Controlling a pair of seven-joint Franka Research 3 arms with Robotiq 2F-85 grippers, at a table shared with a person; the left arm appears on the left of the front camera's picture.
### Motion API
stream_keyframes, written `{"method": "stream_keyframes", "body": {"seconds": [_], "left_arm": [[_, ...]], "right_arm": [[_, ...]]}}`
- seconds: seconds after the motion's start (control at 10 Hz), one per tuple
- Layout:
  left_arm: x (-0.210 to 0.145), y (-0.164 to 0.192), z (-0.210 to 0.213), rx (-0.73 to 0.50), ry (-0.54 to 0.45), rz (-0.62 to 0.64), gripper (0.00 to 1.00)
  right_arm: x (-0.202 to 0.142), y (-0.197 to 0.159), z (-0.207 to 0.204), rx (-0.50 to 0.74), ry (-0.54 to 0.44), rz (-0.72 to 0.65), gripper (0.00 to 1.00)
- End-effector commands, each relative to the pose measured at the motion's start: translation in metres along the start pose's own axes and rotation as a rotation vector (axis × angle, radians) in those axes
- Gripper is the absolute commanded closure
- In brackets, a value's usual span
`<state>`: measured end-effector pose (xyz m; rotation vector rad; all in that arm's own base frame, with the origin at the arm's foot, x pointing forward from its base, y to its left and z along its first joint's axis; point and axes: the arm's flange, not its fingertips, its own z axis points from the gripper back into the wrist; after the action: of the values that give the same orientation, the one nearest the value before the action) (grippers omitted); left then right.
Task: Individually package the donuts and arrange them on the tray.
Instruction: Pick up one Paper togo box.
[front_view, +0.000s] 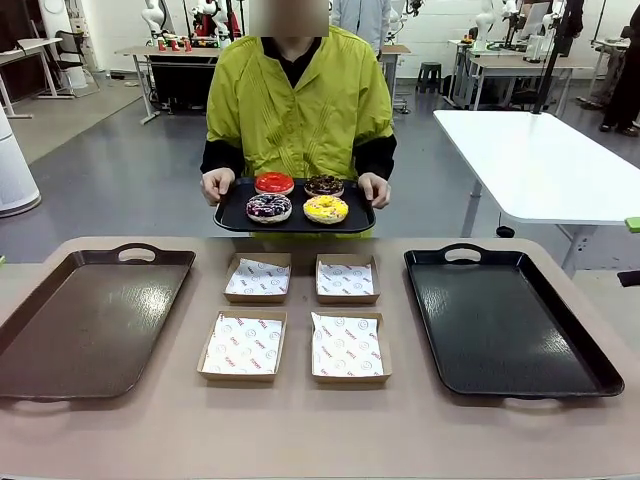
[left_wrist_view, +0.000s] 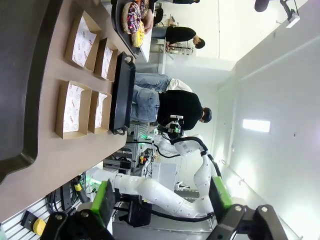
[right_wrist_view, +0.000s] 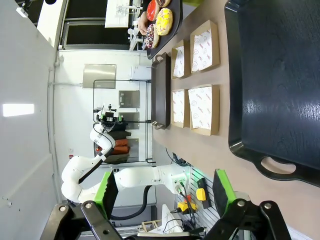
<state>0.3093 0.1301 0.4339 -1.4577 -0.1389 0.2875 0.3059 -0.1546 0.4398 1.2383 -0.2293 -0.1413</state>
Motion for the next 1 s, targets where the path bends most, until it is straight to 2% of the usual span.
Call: {"method": "stream_keyframes", "body": {"seconds": [0.0,0.9], "left_arm": [[0.0012,-0.0004,-0.0001,-0.003,-0.021,-0.006,0.00],[0.0012,-0.0004,-0.0001,-0.003,-0.021,-0.006,0.00]], "right_arm": [[-0.0007,-0.0015,-0.0004,0.013,-0.001,0.000,0.00],[-0.0007,-0.0015,-0.0004,0.013,-0.001,0.000,0.00]]}}
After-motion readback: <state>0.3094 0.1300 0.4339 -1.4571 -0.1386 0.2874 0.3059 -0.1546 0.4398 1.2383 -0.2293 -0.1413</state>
